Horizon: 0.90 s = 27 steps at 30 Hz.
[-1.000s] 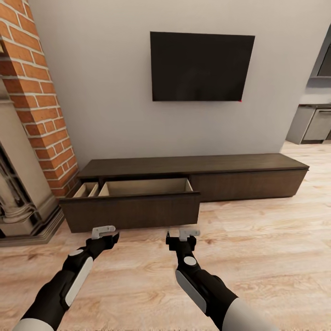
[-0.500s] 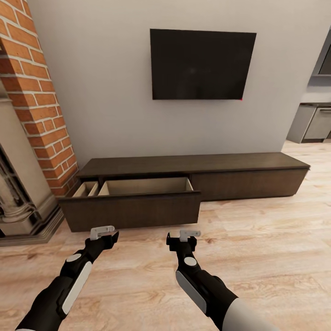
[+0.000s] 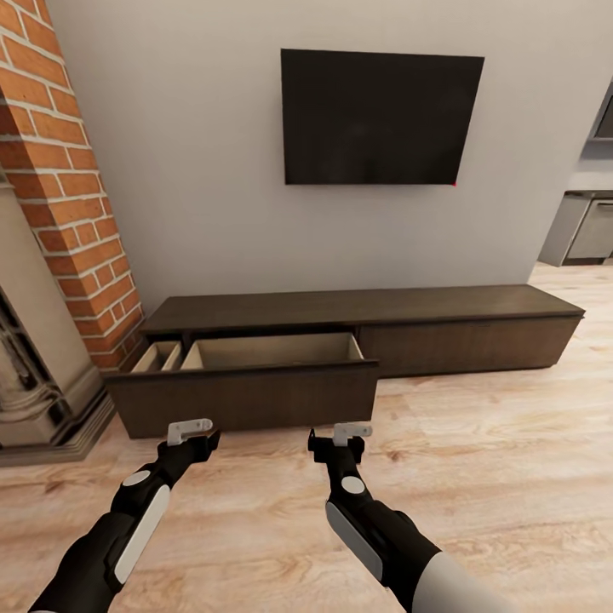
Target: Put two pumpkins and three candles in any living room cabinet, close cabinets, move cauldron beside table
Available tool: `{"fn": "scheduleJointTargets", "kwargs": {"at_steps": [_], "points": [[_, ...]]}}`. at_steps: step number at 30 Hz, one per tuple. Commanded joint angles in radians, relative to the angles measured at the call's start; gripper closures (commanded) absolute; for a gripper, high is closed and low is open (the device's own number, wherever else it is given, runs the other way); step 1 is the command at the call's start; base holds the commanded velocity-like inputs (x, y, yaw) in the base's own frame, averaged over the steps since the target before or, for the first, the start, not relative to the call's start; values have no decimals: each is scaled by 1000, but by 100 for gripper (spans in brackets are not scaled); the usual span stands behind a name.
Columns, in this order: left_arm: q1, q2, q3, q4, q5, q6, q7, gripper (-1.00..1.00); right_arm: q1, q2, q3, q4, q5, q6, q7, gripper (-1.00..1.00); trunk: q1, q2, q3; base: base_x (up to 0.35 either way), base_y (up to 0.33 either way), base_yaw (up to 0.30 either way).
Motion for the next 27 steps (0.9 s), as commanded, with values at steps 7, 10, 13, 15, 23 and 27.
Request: {"fn": "scheduleJointTargets", "kwargs": {"at_steps": [7, 10, 13, 15, 23, 27], "points": [[0, 1, -4, 0, 10, 8, 10, -100, -1, -1, 5, -1, -8, -11, -5, -100, 0, 0, -1, 171, 63, 0], [0, 1, -4, 0, 10, 8, 10, -100, -1, -1, 6, -2, -7, -12, -5, -100, 0, 0, -1, 105, 15, 0], [0, 1, -4, 0, 8, 10, 10, -100, -1, -1, 6, -2, -7, -13, -5, -100, 0, 0, -1, 245, 44, 0], [0, 1, -4, 0, 8, 11, 10, -100, -1, -1, 6, -1, -6, -13, -5, -100, 0, 0, -1, 212, 23, 0], [0, 0, -5, 1, 8, 11, 10, -100, -1, -1, 6, -1, -8, -12, -5, -100, 0, 0, -1, 141, 5, 0], [0, 1, -4, 1, 10, 11, 9, -100, -1, -1, 6, -1, -10, -11, -1, -100, 0, 0, -1, 46, 0, 0]]}}
